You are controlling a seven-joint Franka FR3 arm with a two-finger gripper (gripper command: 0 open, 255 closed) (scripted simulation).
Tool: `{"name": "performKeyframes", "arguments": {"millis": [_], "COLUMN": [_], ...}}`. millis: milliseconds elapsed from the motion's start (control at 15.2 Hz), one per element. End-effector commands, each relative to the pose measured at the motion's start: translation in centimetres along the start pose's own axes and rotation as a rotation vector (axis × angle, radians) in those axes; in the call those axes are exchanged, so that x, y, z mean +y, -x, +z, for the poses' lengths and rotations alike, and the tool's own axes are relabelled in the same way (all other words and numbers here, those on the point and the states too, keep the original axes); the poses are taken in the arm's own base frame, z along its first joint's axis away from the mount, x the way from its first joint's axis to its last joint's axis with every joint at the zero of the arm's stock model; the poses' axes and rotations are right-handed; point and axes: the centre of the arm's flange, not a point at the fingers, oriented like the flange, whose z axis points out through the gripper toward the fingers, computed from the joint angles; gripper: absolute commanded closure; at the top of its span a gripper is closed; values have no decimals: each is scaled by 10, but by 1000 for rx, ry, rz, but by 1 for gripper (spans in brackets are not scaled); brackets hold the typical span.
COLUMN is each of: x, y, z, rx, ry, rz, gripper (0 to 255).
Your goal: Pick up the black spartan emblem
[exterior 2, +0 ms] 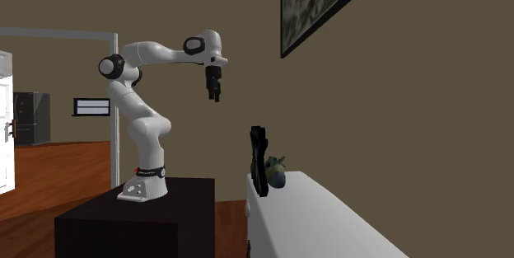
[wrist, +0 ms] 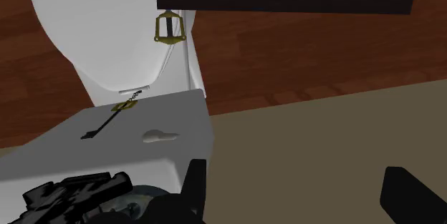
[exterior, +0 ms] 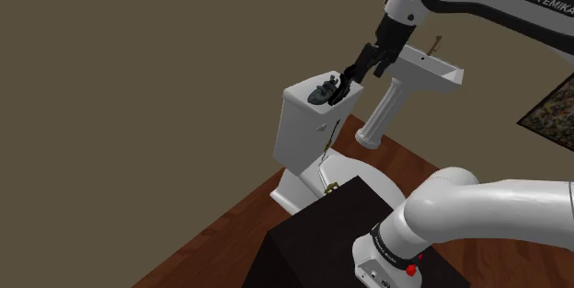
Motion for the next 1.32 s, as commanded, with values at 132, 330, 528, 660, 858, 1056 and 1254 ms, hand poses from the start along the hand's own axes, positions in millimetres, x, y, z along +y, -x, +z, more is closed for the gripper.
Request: {"name": "performKeyframes", "arguments": {"millis": [132, 330, 528, 660, 858, 1056, 1254], "x": [9, 26, 47, 63, 91, 121, 154], "y": [-26, -62, -97, -118, -147, -173, -195], "z": [6, 16, 27, 34, 46, 58, 70], "rx": [-9, -22, -35, -44, -57, -70, -83], "ry": [-4, -10, -16, -19, -25, -31, -37], "rz": [78, 195, 311, 389, 506, 623, 740], "gripper": [0, 0, 0, 0, 0, 0, 0]}}
